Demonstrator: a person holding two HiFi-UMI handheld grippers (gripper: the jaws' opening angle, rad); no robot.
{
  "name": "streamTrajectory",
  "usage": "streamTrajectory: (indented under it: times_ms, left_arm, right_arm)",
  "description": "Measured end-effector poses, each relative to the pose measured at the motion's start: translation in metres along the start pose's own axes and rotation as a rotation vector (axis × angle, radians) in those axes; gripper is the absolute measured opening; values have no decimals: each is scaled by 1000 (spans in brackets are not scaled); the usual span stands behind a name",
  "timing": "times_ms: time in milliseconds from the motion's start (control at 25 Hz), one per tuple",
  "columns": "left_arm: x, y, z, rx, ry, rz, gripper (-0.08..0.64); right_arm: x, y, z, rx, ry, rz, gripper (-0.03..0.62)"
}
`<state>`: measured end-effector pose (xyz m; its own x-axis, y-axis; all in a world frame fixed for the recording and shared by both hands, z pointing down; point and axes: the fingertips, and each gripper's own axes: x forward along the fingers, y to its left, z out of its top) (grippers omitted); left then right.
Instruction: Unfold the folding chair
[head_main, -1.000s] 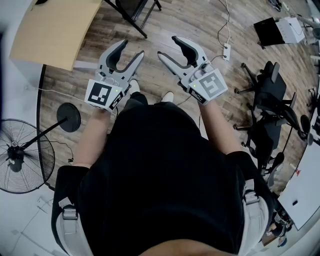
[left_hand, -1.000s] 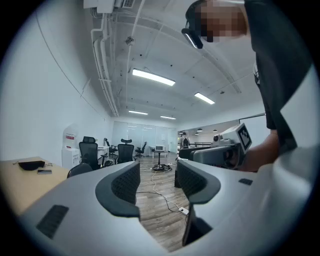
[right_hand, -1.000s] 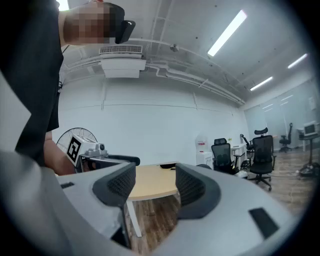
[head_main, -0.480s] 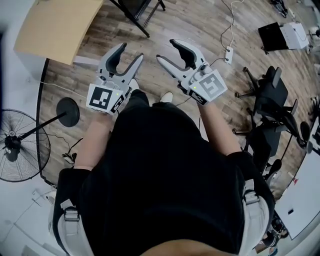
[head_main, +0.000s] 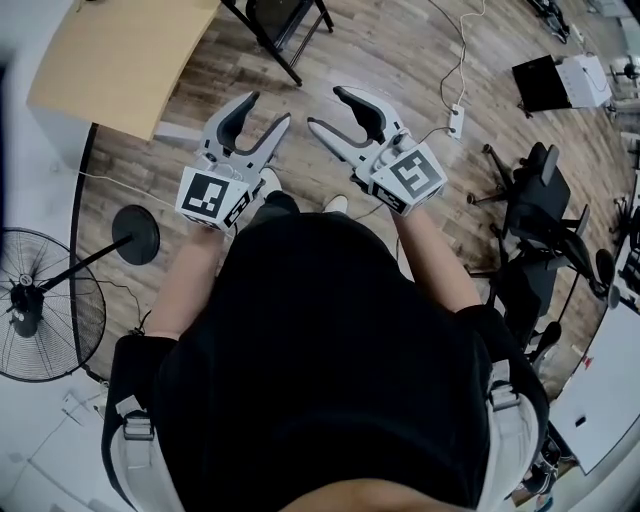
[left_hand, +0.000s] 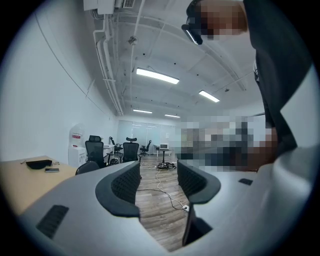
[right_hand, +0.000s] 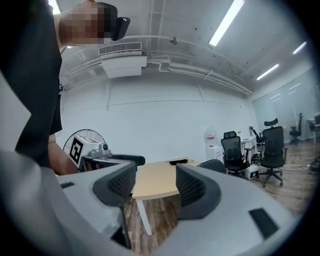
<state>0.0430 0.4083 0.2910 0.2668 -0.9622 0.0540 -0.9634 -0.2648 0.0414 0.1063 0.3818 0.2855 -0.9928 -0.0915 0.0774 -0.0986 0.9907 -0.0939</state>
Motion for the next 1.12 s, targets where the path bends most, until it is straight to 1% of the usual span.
streamTrajectory:
  times_ms: [160,520,680,800,920,1120]
  left_arm:
    - [-11,32,-1,-6,4,-19,229]
    - [-30,107,-2,-20,-4,-50,225]
    - [-43,136,-4,-19,-7,-68,224]
    - [-43,160,-6,-19,-5,-85,224]
    - [-38,174,-7,-26,-5,-86,222]
    - [-21,181,-7,-38,6,-87,221]
  right_arm:
    - [36,7,3,5,8,-8,249]
    - [116,14,7,-19,29,-34,249]
    - [145,19,9,-19,19,-64,249]
    - [166,15,8,-17,17,-87,249]
    - [177,6,8,-13,23,-97,249]
    - [172,-15,8,3,36,-114,249]
